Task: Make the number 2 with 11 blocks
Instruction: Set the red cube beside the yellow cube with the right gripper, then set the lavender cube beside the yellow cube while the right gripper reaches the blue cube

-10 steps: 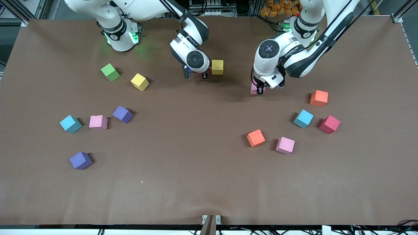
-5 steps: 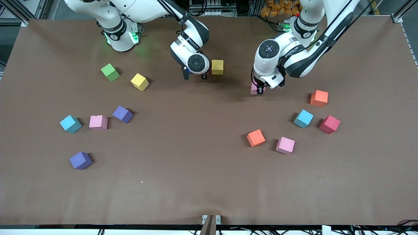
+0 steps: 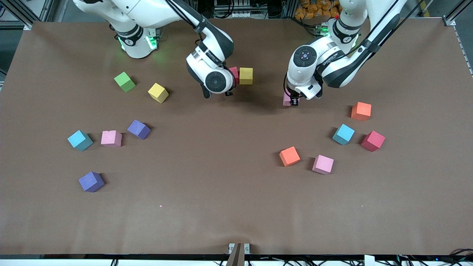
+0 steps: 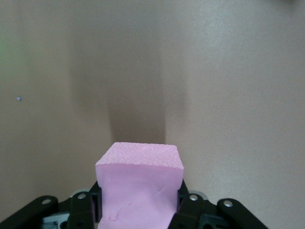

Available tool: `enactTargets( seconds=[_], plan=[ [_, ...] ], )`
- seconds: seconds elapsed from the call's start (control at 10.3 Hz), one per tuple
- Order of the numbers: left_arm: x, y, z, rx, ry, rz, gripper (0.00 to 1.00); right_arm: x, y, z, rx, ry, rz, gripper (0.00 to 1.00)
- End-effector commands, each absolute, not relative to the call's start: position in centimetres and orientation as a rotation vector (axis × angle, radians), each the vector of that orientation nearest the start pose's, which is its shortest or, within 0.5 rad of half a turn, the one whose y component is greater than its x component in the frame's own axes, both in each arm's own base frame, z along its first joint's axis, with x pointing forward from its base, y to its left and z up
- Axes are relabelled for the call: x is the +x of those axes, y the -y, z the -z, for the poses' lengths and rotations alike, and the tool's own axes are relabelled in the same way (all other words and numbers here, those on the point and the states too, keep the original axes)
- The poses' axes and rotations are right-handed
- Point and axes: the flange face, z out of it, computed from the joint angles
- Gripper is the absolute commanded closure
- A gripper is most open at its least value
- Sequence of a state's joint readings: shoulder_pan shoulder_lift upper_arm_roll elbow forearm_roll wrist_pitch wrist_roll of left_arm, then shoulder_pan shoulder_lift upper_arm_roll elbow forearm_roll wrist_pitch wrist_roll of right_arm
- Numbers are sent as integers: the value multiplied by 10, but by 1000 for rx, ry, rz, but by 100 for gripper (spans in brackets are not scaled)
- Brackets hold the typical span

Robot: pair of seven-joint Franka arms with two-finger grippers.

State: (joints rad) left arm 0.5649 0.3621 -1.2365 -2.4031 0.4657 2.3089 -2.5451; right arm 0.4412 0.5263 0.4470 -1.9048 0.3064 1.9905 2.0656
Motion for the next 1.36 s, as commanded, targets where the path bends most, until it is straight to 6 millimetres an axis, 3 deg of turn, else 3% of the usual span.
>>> enactTargets(
  seconds=[0.0,0.19,0.39,0.48,0.58,0.77,0.97,1.16,1.26],
  plan=[
    [342,314,-250,-2122,2079,-45,100,403,-442,-267,-2663,-2044,-955,0],
    [327,326,-252,-2092,2117,-49,100,441,-419,-289,-2722,-1956,-955,0],
    [313,336,-252,-2066,2142,-76,100,449,-405,-290,-2904,-1824,-833,0],
    [304,341,-251,-2055,2162,-88,100,459,-391,-293,-2966,-1753,-843,0],
    [294,347,-249,-2047,2187,-98,100,463,-382,-300,-3059,-1570,-893,0],
    [280,358,-248,-2023,2211,-128,100,488,-350,-317,-3092,-1471,-886,0],
    [255,377,-247,-2020,2237,-150,100,508,-304,-320,-3239,-1218,-875,0],
    [234,390,-246,-2034,2246,-175,100,536,-244,-329,-3251,-1060,-894,0],
    [227,395,-246,-2027,2257,-179,100,544,-223,-337,-3240,-976,-896,0]
  ],
)
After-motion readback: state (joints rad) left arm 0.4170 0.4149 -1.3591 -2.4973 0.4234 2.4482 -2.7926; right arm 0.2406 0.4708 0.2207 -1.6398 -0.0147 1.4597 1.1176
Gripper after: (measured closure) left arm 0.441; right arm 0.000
